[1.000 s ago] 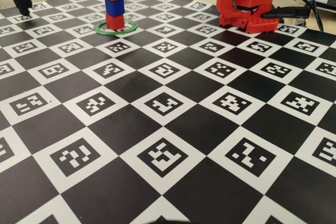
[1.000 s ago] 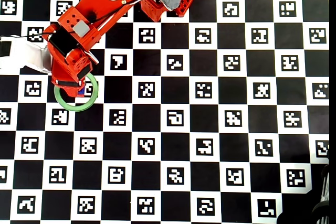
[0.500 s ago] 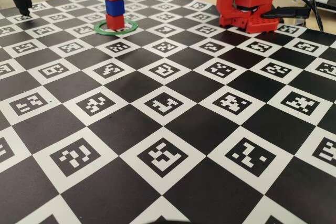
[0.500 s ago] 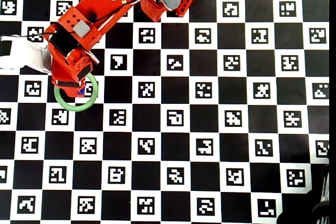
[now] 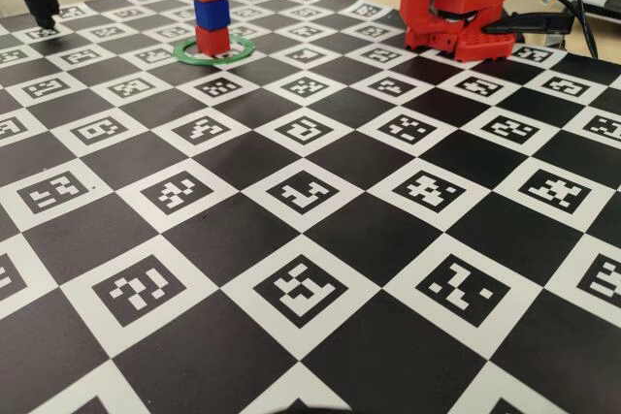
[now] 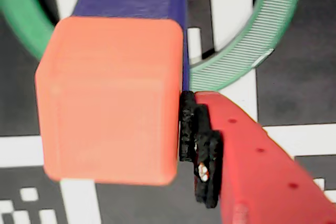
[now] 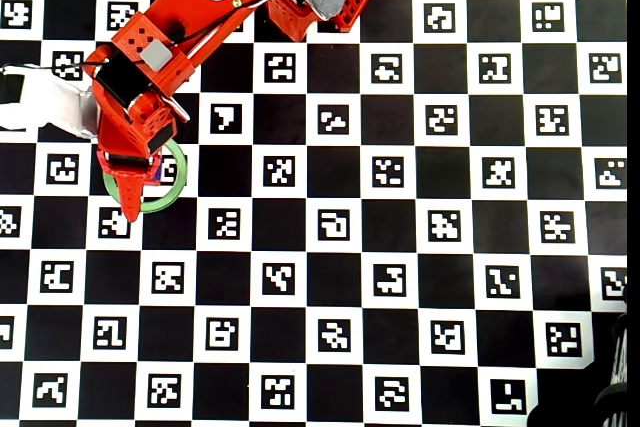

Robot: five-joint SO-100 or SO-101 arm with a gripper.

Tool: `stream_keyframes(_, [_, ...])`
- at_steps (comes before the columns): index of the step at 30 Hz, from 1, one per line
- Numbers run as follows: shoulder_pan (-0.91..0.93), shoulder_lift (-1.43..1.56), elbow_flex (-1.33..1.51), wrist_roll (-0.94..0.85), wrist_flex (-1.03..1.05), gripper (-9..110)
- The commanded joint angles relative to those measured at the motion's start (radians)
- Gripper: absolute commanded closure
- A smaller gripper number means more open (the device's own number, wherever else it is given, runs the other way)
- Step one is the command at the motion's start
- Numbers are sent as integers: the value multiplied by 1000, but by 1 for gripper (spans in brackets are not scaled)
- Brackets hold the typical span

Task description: Grab the red cube then put it in the green circle then put the blue cube on top and finally the orange cube on top

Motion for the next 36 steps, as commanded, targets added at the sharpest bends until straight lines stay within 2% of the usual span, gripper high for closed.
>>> stream_keyframes(1, [11, 126, -20, 3, 17, 49])
stream_keyframes(13, [17, 193, -41, -9, 78, 49])
stream_keyframes(23, [-3, 391, 2, 9, 161, 50])
stream_keyframes(28, [-31, 503, 26, 57, 193, 63])
stream_keyframes(36, [-121, 693, 115, 114, 209, 103])
